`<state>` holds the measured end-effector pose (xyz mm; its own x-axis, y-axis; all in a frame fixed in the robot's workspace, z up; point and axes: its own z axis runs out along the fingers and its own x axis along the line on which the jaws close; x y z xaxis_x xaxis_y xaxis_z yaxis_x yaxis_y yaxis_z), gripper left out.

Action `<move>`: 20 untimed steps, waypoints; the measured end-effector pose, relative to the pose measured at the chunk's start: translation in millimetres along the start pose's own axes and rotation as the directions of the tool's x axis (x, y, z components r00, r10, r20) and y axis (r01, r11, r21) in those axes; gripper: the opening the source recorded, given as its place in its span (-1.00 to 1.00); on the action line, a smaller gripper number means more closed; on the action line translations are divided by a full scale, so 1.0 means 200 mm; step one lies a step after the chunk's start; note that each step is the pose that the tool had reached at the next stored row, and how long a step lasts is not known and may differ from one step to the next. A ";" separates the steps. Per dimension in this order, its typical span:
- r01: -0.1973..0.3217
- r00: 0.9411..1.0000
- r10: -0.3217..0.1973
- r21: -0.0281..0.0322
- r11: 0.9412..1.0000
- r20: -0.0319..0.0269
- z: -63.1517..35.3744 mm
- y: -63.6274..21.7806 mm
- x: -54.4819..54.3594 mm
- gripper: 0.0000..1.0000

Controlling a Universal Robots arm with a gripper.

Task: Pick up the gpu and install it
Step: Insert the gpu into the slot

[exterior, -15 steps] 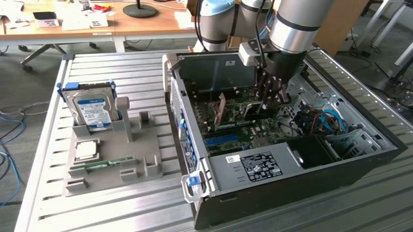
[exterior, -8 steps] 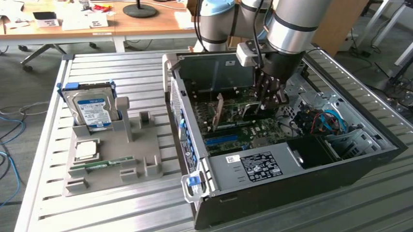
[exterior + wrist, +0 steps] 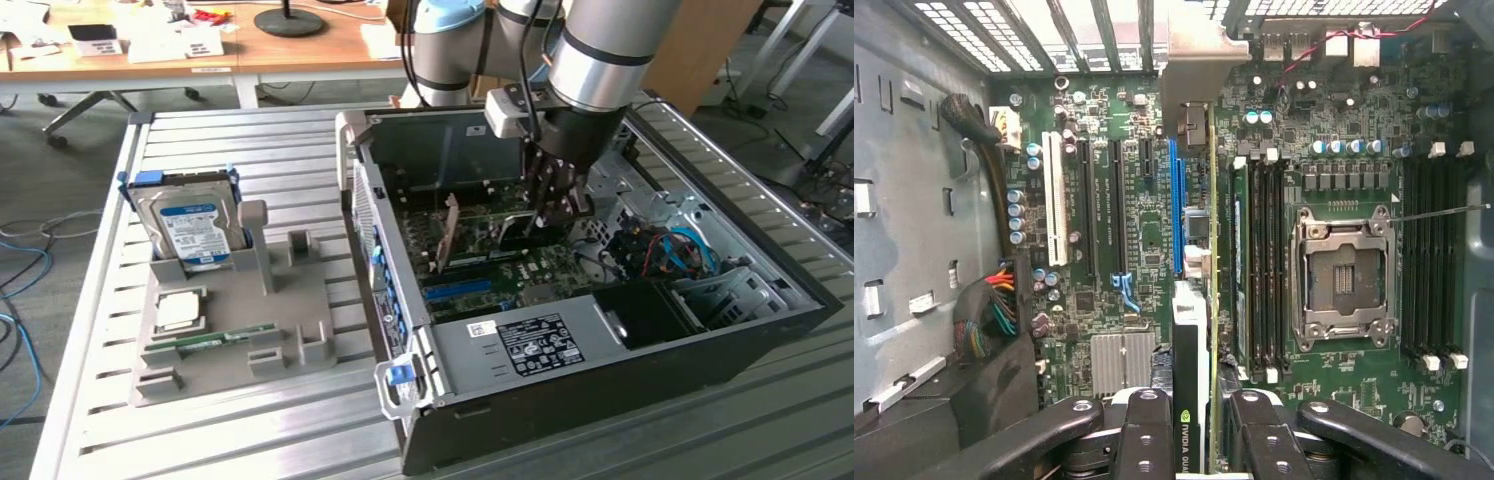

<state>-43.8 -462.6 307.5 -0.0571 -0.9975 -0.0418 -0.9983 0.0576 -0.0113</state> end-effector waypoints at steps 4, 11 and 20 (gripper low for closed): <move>0.000 1.000 0.000 0.000 1.000 0.000 0.000 0.005 0.00 -0.46; 0.000 1.000 0.000 0.000 1.000 0.000 0.000 0.026 0.00 -0.46; 0.000 1.000 0.000 0.000 1.000 0.000 0.005 0.035 0.00 -0.46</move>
<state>-50.9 -462.6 306.5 -0.0571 -0.9975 -0.0418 -0.9983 0.0576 -0.0113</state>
